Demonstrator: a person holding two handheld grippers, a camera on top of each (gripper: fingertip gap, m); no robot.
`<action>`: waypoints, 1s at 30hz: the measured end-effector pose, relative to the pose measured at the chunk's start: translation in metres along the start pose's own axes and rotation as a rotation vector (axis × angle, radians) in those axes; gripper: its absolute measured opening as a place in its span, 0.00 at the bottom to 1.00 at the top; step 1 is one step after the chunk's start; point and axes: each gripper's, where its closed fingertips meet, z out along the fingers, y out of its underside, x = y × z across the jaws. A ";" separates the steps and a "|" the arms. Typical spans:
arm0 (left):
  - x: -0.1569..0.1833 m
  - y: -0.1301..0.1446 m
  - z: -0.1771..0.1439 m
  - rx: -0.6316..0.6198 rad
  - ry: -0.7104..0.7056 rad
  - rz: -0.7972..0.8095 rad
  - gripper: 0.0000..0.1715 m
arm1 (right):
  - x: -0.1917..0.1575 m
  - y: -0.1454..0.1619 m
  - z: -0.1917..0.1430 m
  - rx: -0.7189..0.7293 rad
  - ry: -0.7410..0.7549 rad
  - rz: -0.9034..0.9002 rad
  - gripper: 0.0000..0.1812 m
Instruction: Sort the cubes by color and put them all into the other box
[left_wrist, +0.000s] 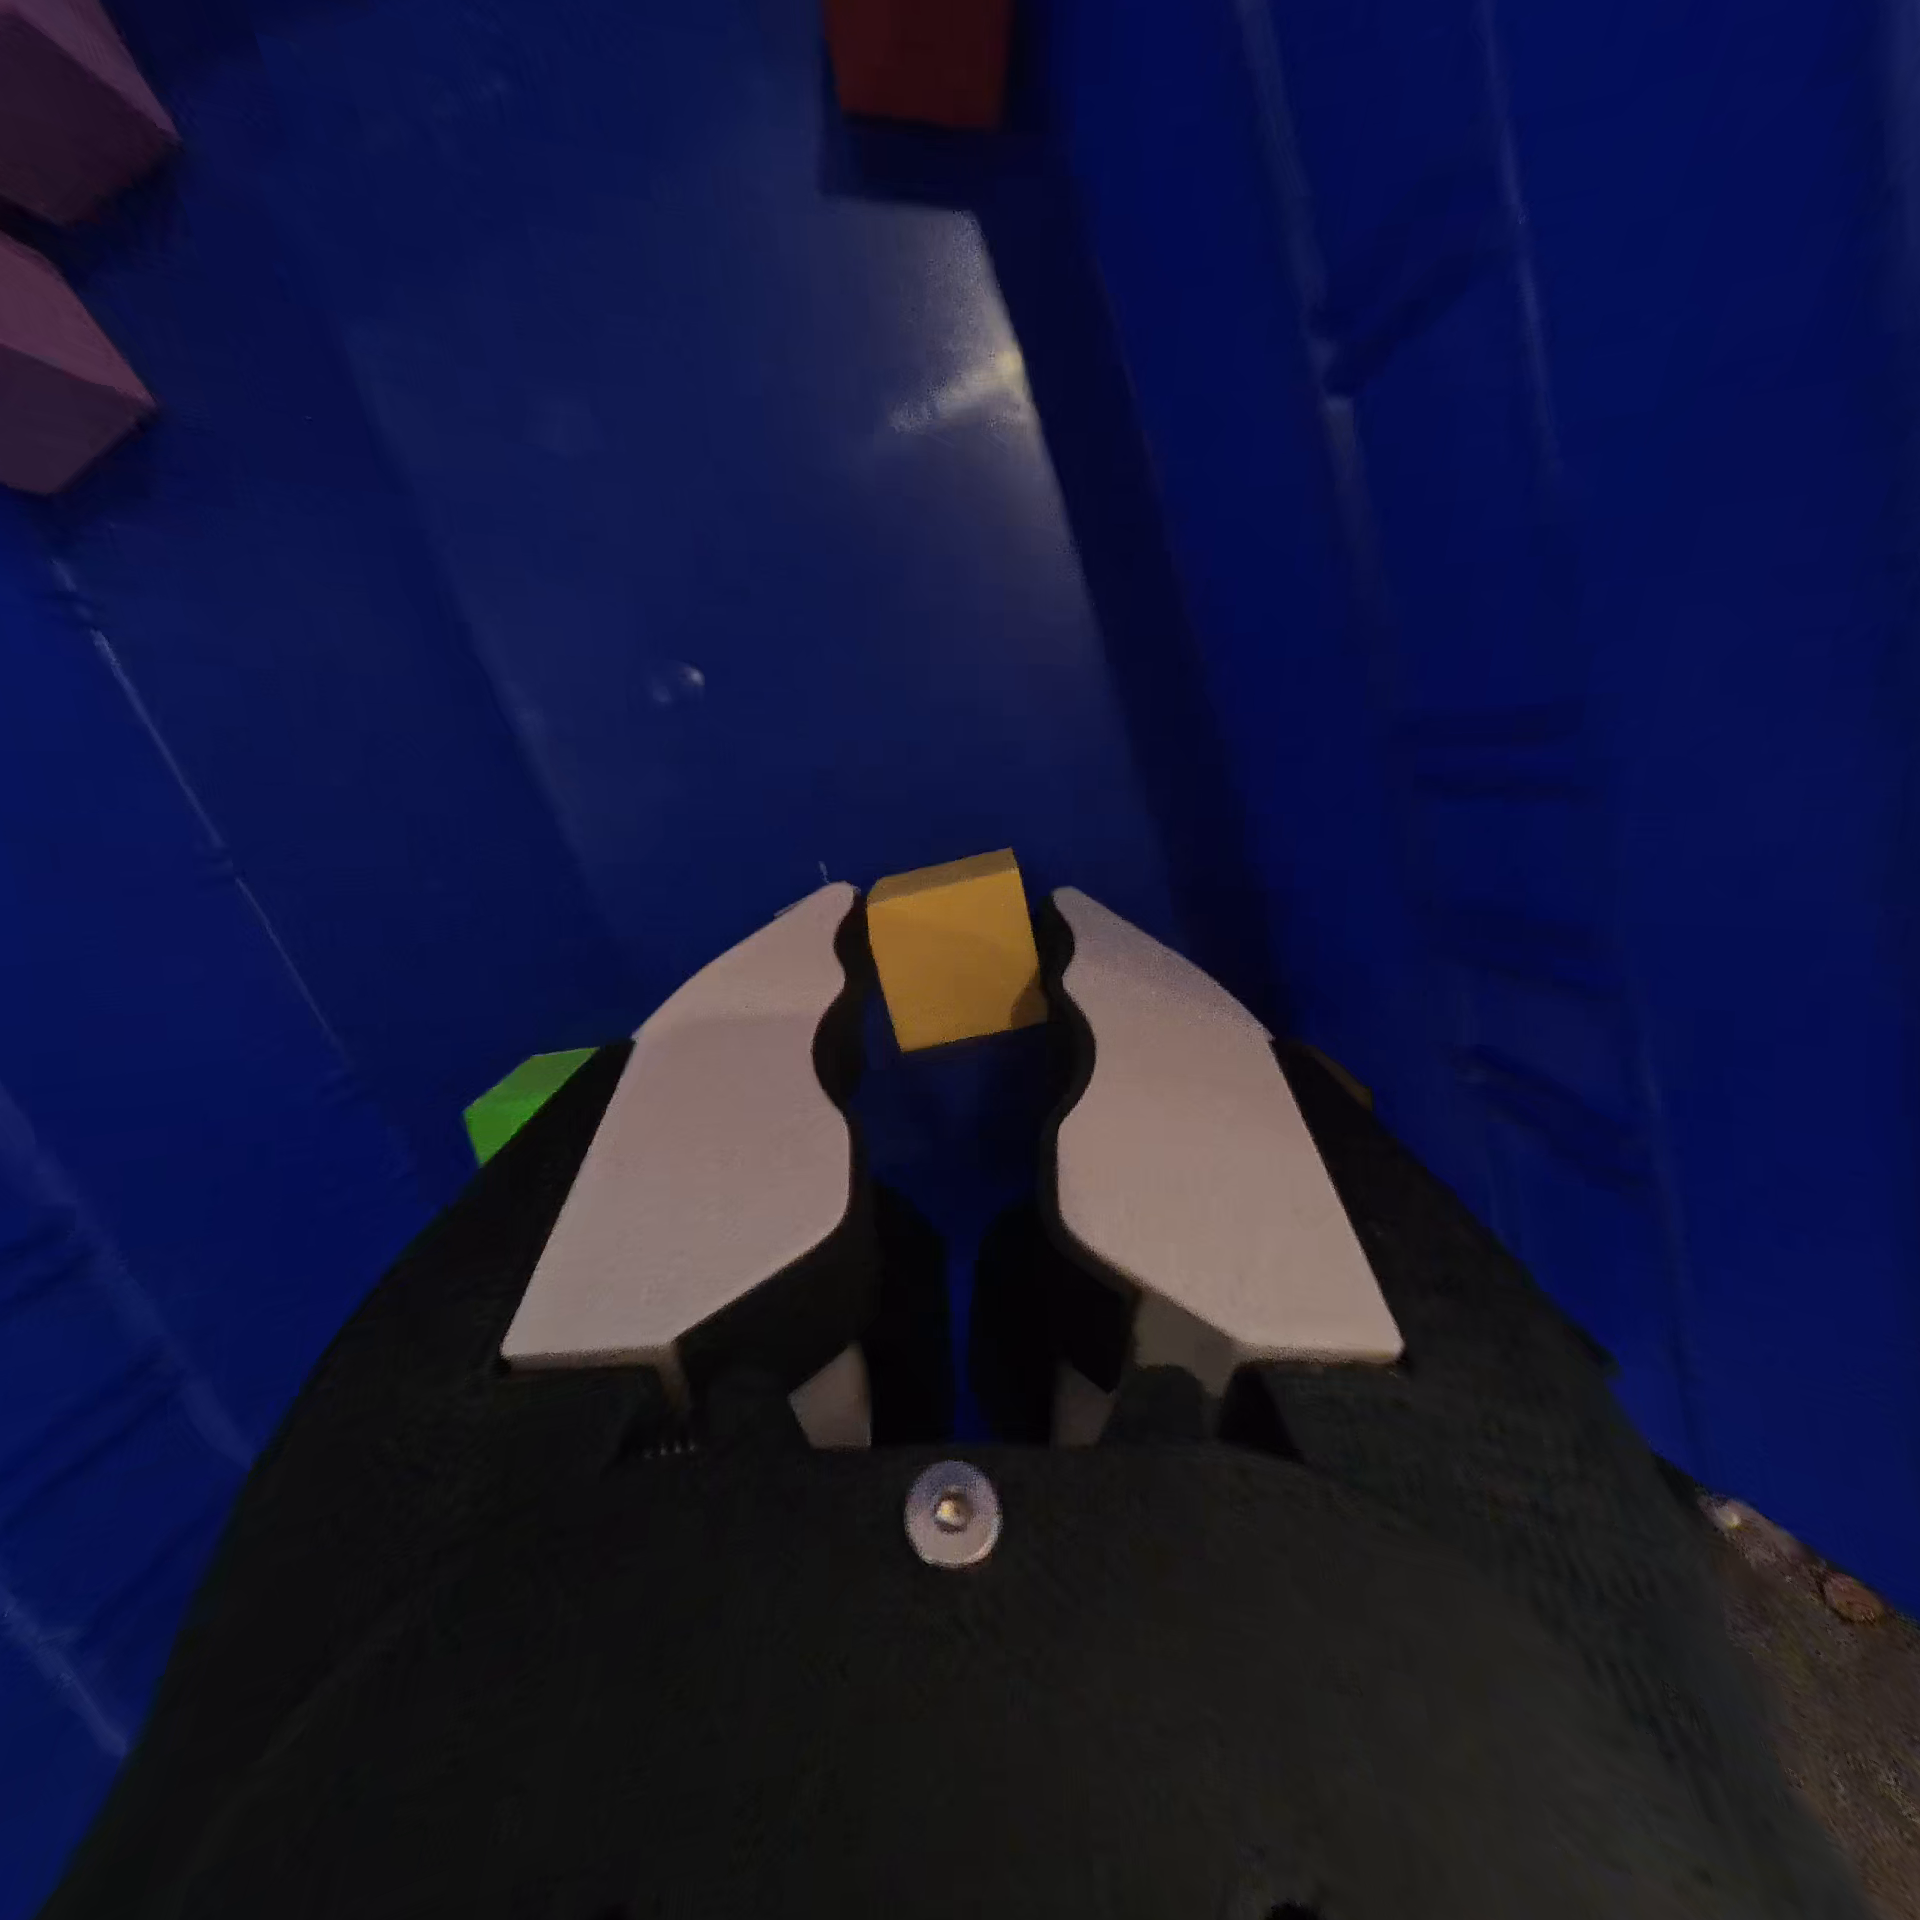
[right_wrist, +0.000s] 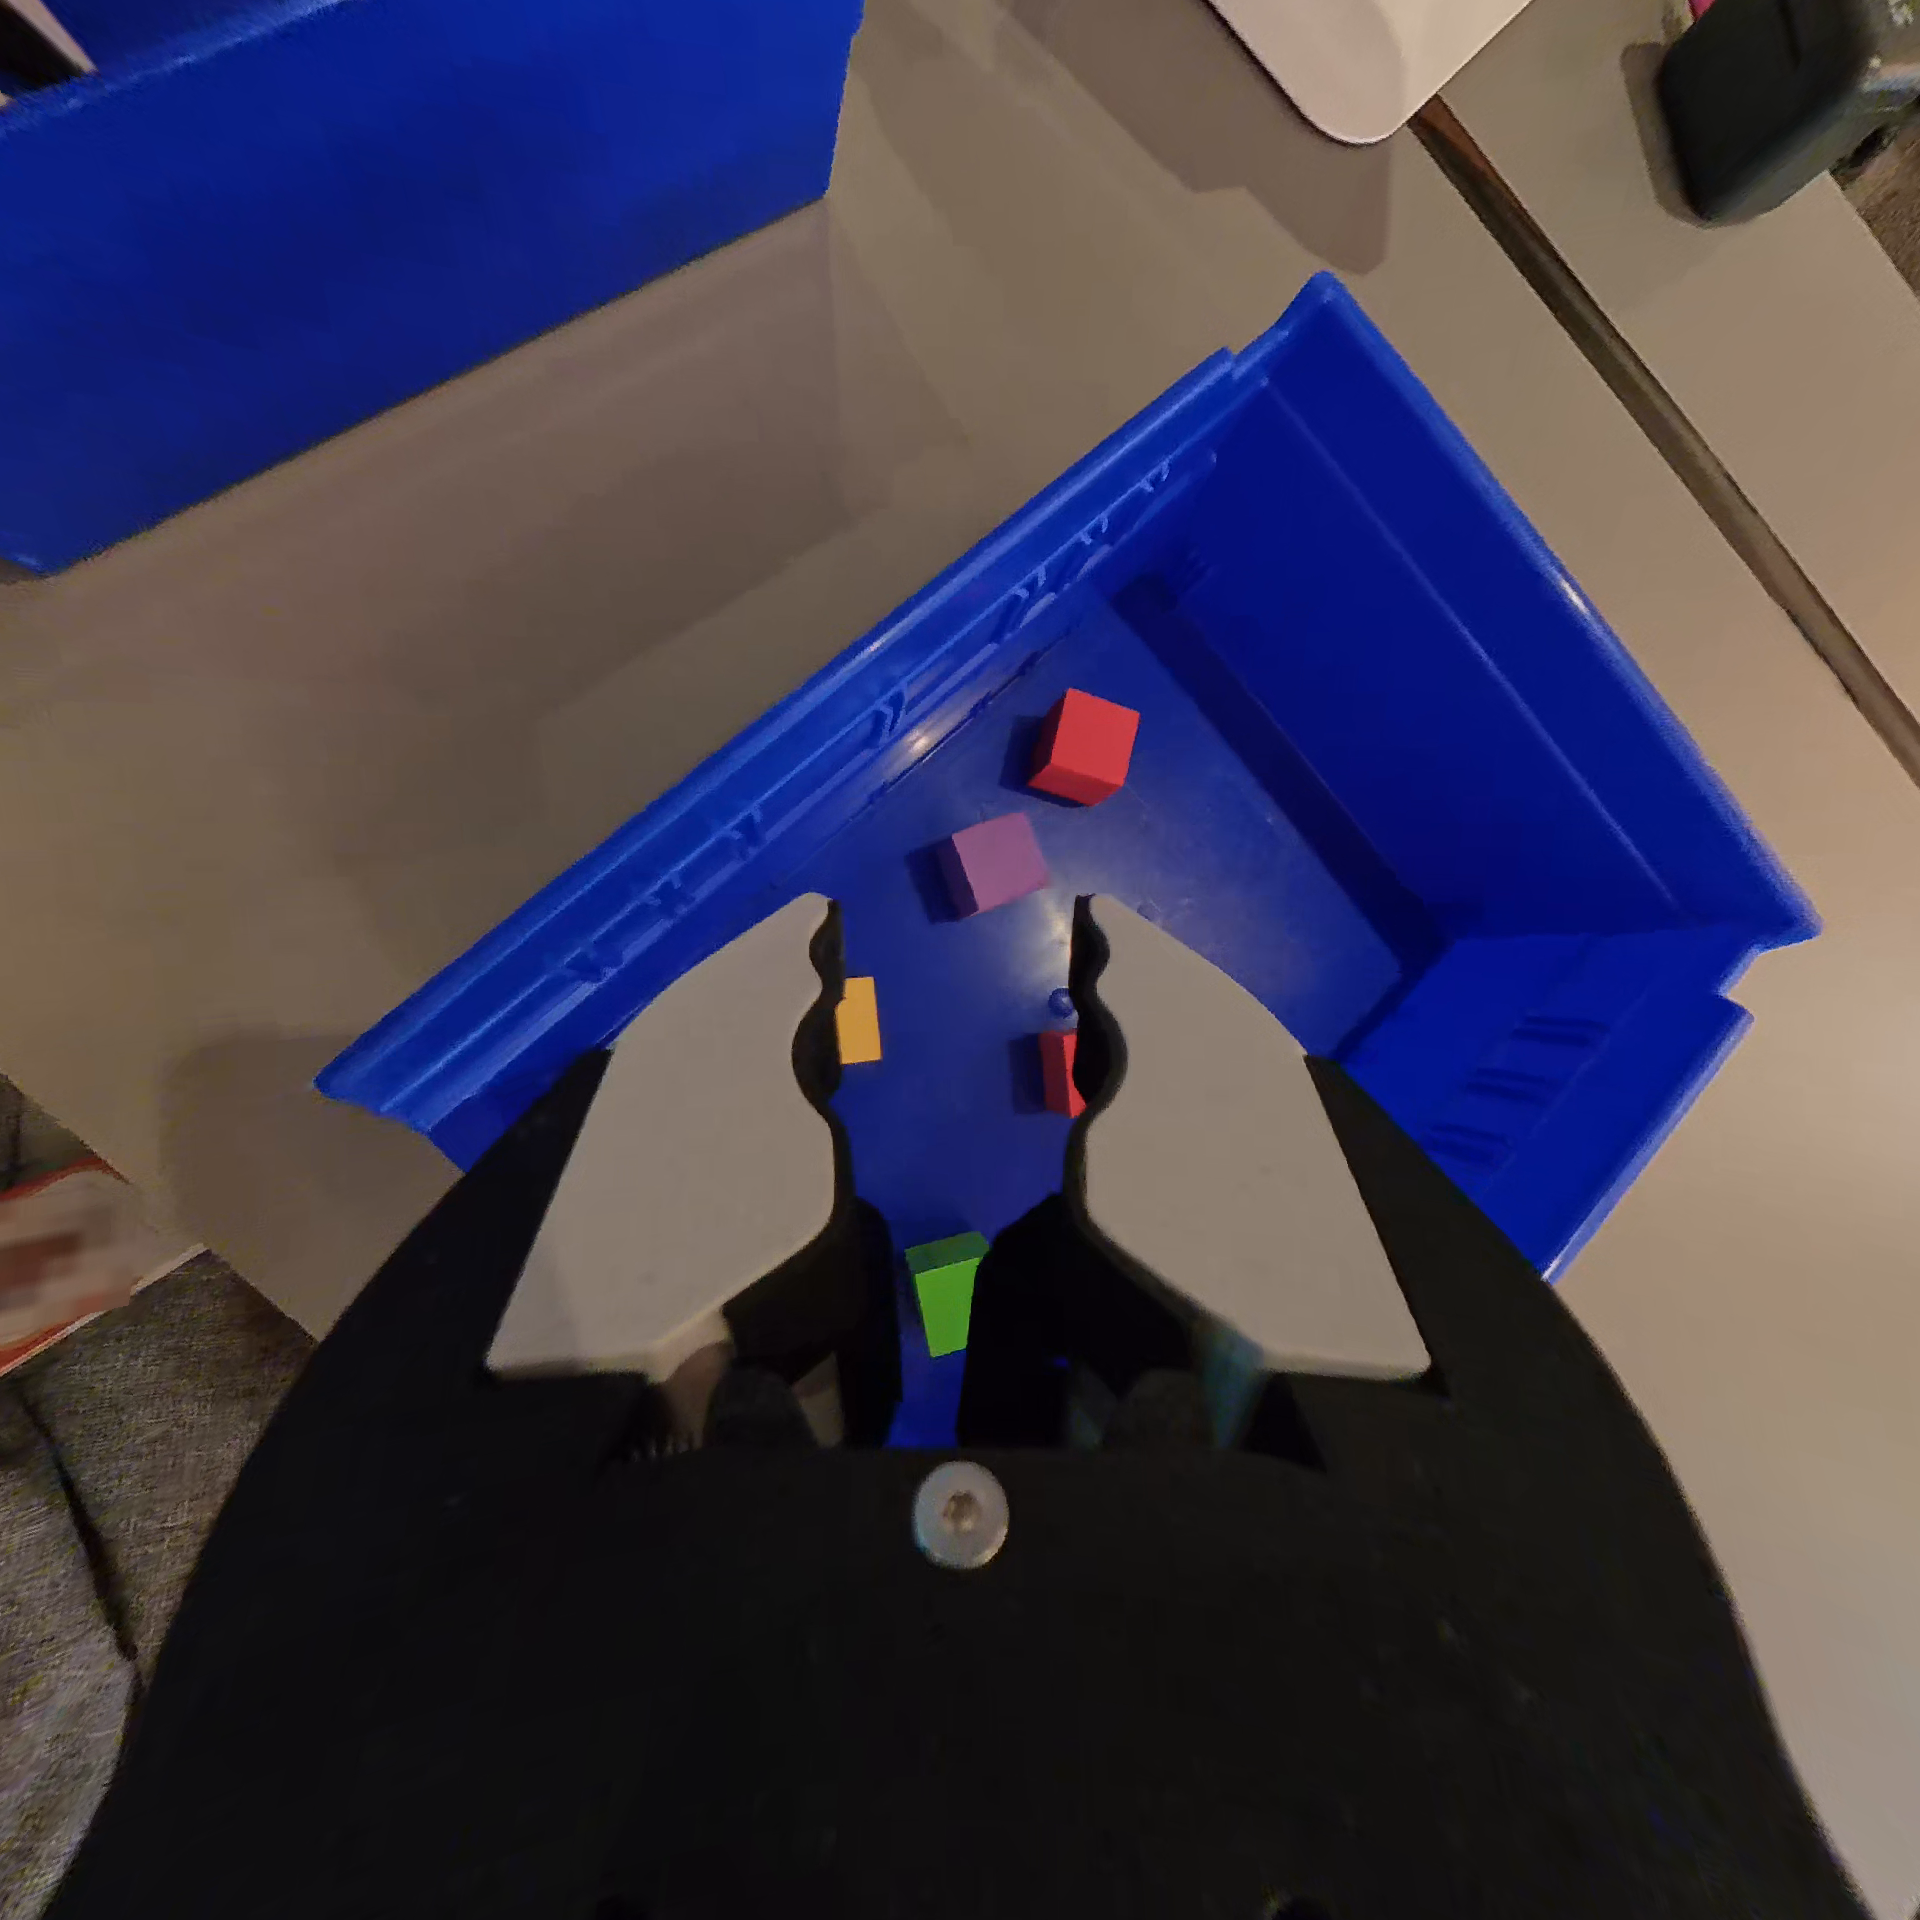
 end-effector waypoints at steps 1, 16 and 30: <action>0.000 -0.005 -0.005 0.043 0.030 -0.016 0.18 | -0.002 -0.001 -0.001 0.014 -0.002 -0.002 0.23; 0.097 -0.036 -0.175 0.517 1.350 -0.158 0.18 | -0.170 -0.117 -0.049 0.729 -0.221 -0.482 0.21; 0.115 -0.034 -0.202 0.537 1.541 -0.145 0.18 | -0.194 -0.152 -0.047 0.763 -0.146 -0.536 0.16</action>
